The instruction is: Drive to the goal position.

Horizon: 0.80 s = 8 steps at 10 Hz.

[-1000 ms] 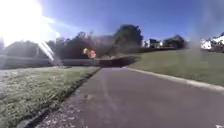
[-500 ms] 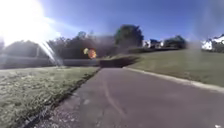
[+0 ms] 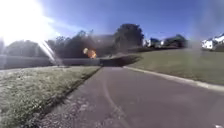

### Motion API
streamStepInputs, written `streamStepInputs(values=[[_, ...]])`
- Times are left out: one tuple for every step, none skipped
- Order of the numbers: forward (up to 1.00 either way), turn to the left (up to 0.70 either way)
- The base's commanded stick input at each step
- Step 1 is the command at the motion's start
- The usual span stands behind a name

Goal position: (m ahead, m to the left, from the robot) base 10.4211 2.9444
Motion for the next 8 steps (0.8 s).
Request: streamStepInputs(values=[[0.45, 0.0], [0.45, 0.0], [0.45, 0.0], [0.45, 0.0], [0.45, 0.0], [0.45, 0.0], [0.45, 0.0], [0.45, 0.0]])
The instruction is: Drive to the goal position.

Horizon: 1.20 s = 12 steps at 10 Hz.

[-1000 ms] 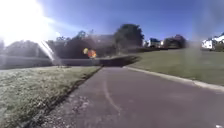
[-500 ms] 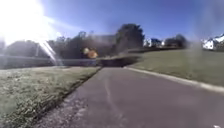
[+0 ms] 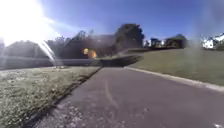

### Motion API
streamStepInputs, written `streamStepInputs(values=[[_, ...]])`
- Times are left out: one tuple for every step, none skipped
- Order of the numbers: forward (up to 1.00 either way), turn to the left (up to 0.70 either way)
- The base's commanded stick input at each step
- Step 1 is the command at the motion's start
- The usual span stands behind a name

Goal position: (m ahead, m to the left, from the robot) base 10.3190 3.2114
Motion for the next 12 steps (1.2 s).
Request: streamStepInputs(values=[[0.45, 0.0], [0.45, 0.0], [0.45, 0.0], [0.45, 0.0], [0.45, 0.0], [0.45, 0.0], [0.45, 0.0], [0.45, 0.0], [0.45, 0.0], [0.45, 0.0], [0.45, 0.0], [0.45, 0.0]])
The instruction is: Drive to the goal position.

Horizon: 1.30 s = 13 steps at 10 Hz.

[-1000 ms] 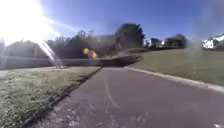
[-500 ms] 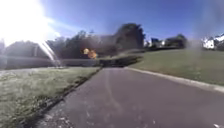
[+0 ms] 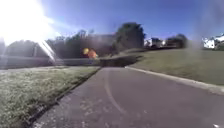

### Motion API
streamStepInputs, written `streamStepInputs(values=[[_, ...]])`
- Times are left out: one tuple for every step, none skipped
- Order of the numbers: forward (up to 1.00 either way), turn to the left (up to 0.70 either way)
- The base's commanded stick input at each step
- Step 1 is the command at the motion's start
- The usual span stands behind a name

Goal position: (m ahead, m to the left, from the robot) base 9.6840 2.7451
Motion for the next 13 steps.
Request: streamStepInputs(values=[[0.45, 0.0], [0.45, 0.0], [0.45, 0.0], [0.45, 0.0], [0.45, 0.0], [0.45, 0.0], [0.45, 0.0], [0.45, 0.0], [0.45, 0.0], [0.45, 0.0], [0.45, 0.0], [0.45, 0.0], [0.45, 0.0]])
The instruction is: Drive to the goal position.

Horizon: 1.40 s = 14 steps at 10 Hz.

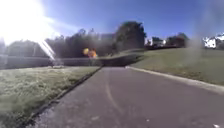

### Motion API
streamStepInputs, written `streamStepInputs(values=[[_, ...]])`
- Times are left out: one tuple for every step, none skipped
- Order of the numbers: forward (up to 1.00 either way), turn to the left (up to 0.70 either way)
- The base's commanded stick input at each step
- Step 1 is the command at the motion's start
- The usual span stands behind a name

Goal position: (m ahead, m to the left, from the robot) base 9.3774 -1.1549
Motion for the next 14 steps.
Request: streamStepInputs(values=[[0.45, 0.0], [0.45, 0.0], [0.45, 0.0], [0.45, 0.0], [0.45, 0.0], [0.45, 0.0], [0.45, 0.0], [0.45, 0.0], [0.45, 0.0], [0.45, 0.0], [0.45, 0.0], [0.45, 0.0], [0.45, 0.0], [0.45, 0.0]])
